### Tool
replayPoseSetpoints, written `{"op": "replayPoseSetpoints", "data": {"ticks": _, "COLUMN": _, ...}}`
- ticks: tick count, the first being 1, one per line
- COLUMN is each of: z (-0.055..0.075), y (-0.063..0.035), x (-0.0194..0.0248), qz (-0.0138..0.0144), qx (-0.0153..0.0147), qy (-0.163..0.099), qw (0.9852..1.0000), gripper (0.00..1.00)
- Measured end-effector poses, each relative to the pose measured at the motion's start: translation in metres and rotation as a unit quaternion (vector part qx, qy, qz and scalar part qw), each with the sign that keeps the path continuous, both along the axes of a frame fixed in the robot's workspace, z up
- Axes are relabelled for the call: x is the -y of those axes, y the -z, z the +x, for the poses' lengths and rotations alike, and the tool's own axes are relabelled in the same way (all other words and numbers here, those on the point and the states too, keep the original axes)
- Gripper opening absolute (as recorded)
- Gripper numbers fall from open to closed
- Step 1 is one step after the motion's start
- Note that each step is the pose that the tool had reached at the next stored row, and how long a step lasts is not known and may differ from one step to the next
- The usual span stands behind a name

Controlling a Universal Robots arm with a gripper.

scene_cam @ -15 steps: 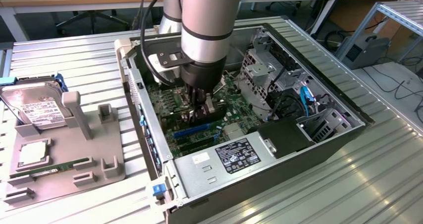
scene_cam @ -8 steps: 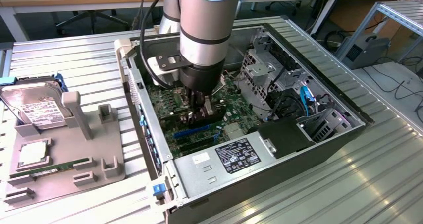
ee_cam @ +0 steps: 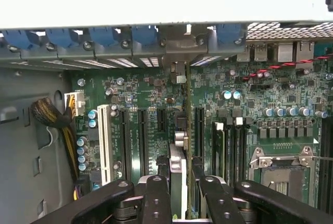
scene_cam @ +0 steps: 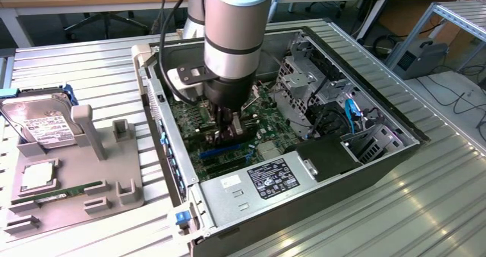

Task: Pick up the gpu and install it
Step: 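Insert the gpu into the slot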

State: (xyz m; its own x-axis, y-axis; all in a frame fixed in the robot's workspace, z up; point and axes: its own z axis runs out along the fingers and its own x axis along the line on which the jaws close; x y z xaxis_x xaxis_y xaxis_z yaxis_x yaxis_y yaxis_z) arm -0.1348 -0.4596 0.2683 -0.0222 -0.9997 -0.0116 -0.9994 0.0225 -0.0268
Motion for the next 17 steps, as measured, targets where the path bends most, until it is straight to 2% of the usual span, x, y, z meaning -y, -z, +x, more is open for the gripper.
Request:
{"op": "replayPoseSetpoints", "data": {"ticks": 9, "z": -0.0001, "y": 0.0057, "x": 0.0000, "qz": 0.0000, "qx": 0.0000, "qy": 0.000, "qw": 1.0000, "gripper": 0.27}}
{"op": "replayPoseSetpoints", "data": {"ticks": 17, "z": -0.0001, "y": 0.0066, "x": 0.0000, "qz": 0.0000, "qx": 0.0000, "qy": 0.000, "qw": 1.0000, "gripper": 0.27}}
